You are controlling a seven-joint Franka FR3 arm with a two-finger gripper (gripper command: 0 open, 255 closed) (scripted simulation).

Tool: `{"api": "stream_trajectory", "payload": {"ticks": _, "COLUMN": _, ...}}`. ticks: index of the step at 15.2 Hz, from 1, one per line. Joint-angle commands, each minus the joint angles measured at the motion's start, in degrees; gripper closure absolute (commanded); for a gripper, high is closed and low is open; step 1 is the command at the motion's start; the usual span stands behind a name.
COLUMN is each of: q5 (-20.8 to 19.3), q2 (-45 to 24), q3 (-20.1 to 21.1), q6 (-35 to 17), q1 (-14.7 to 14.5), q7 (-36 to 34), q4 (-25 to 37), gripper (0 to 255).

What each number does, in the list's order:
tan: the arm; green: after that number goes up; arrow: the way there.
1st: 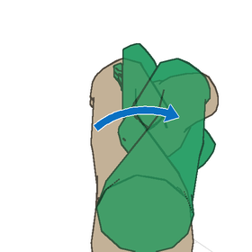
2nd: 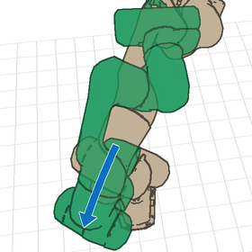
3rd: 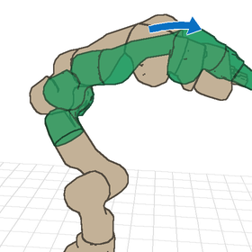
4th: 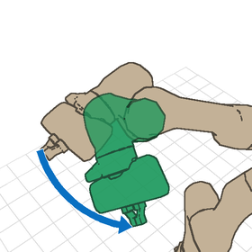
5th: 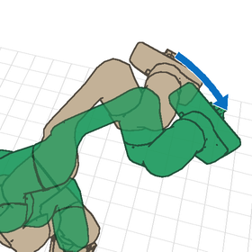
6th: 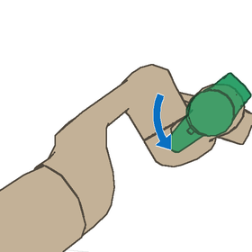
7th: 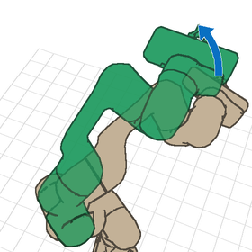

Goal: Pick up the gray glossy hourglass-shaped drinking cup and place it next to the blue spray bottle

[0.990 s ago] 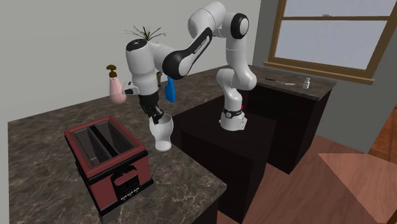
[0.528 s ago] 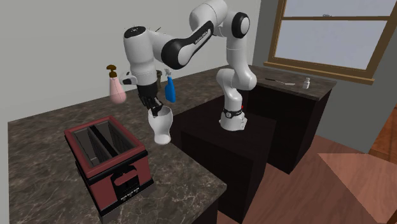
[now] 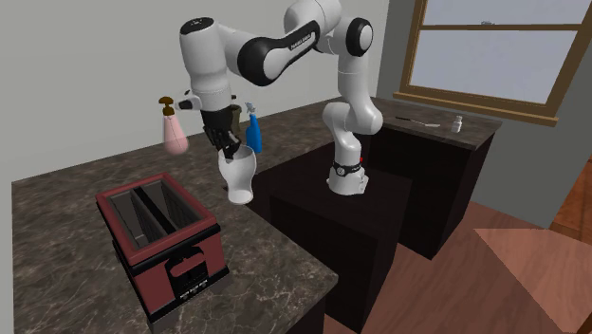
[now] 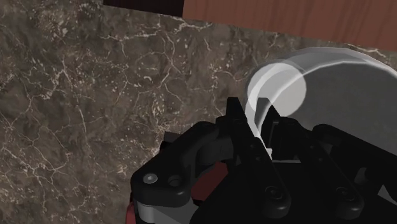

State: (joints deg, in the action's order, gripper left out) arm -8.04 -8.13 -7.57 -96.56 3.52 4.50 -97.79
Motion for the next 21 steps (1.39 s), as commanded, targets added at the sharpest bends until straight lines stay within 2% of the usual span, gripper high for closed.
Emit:
{"api": "stream_trajectory", "payload": {"ticks": 1, "q5": 0.0, "q2": 0.3, "q3": 0.0, "q6": 1.6, "q1": -0.1, "q7": 0.1, "q4": 1.2, "gripper": 255}}
{"api": "stream_trajectory", "payload": {"ticks": 21, "q5": 0.2, "q2": -1.9, "q3": 0.0, "q6": 17.6, "q1": 0.0, "q7": 2.4, "q4": 19.6, "gripper": 255}}
